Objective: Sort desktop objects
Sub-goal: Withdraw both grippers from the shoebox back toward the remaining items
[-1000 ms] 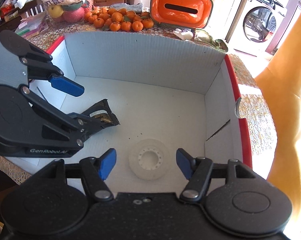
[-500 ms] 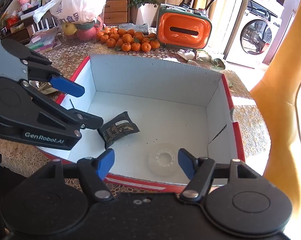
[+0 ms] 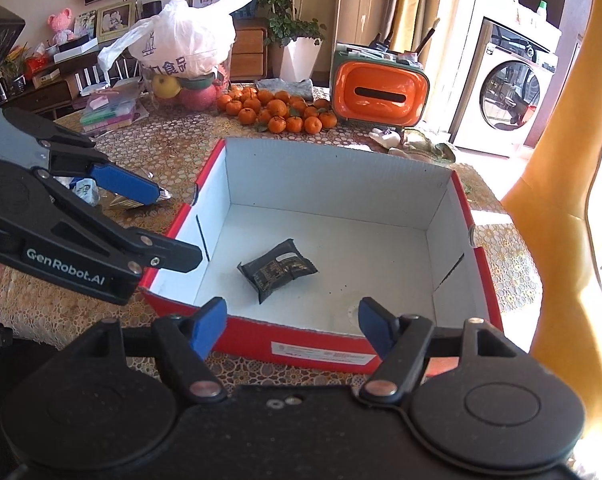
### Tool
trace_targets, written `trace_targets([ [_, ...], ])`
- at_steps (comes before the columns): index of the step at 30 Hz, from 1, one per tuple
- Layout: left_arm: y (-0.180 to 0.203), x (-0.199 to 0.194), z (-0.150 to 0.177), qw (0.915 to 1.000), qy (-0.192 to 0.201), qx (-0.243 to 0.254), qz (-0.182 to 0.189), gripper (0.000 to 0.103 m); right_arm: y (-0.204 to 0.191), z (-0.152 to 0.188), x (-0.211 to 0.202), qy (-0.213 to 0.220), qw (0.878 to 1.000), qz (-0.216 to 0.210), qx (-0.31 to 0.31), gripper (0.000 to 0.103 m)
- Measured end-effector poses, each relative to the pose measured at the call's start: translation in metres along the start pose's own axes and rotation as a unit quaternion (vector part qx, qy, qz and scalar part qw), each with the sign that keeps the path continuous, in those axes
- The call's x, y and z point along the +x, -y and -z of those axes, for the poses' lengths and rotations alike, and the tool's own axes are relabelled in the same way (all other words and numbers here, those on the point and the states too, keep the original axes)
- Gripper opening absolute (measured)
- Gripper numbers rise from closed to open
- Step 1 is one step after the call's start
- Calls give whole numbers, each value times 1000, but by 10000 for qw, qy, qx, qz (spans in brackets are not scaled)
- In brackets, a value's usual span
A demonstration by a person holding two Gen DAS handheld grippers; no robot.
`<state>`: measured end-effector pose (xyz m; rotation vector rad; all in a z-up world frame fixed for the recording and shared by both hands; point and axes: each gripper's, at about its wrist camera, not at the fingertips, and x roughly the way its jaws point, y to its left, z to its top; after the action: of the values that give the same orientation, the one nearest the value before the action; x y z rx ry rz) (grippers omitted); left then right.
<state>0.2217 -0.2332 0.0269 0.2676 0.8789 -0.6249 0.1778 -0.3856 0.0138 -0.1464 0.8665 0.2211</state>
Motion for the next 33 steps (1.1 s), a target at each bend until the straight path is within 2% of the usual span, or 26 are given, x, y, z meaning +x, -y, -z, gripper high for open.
trace_targets([
  [4,-2,-13,11,9999,106,-77,64,88,-13,3,-8,78,10000,5,-40,74],
  [8,-7,-27,24,9996,239,-150,89,97,-29,6,-16,140,9998,6,-151,75],
  [19,-35,-71,64,9956,737,-558,-181,97,-74,13,-32,398,9982,-222,-390,76],
  [23,-47,-81,80,9941,784,-730,-174,97,-87,13,-35,485,9975,-314,-418,76],
  [26,-54,-87,91,9929,826,-824,-222,102,-97,14,-35,523,9970,-374,-422,77],
  [33,-67,-100,113,9904,928,-952,-388,102,-113,16,-30,506,9967,-478,-427,77],
])
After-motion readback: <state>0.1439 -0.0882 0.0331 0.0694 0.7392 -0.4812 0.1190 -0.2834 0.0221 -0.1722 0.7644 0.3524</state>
